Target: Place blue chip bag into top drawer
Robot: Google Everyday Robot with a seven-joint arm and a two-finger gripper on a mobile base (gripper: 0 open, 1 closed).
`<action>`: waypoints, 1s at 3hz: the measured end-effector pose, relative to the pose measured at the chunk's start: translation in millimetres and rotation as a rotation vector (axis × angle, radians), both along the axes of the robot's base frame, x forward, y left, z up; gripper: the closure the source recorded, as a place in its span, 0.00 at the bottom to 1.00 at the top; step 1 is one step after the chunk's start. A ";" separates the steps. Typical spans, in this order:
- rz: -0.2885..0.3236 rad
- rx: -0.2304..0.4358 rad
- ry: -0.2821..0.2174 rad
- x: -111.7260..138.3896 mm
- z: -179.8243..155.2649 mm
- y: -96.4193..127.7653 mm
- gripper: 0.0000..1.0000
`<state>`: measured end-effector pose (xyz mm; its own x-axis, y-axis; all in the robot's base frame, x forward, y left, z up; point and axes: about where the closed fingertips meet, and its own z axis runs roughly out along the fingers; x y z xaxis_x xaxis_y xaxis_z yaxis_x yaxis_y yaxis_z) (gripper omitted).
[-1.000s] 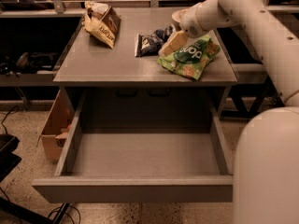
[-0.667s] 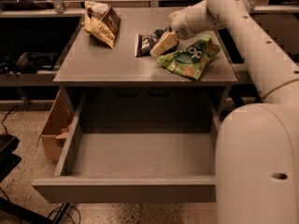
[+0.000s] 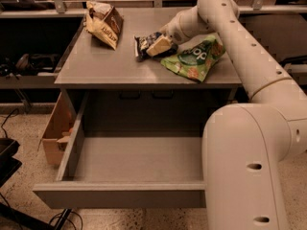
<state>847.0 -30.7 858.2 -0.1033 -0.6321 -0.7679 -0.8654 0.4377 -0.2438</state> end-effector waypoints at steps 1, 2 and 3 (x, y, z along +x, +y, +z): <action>0.005 0.003 -0.003 0.1 2.8 6.7 0.63; 0.072 0.041 -0.053 -8.0 26.2 21.9 0.87; 0.178 0.063 -0.111 -30.1 66.7 38.2 1.00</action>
Offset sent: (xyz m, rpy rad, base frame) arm -0.0246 0.0383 0.0755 0.1090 -0.1533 0.1828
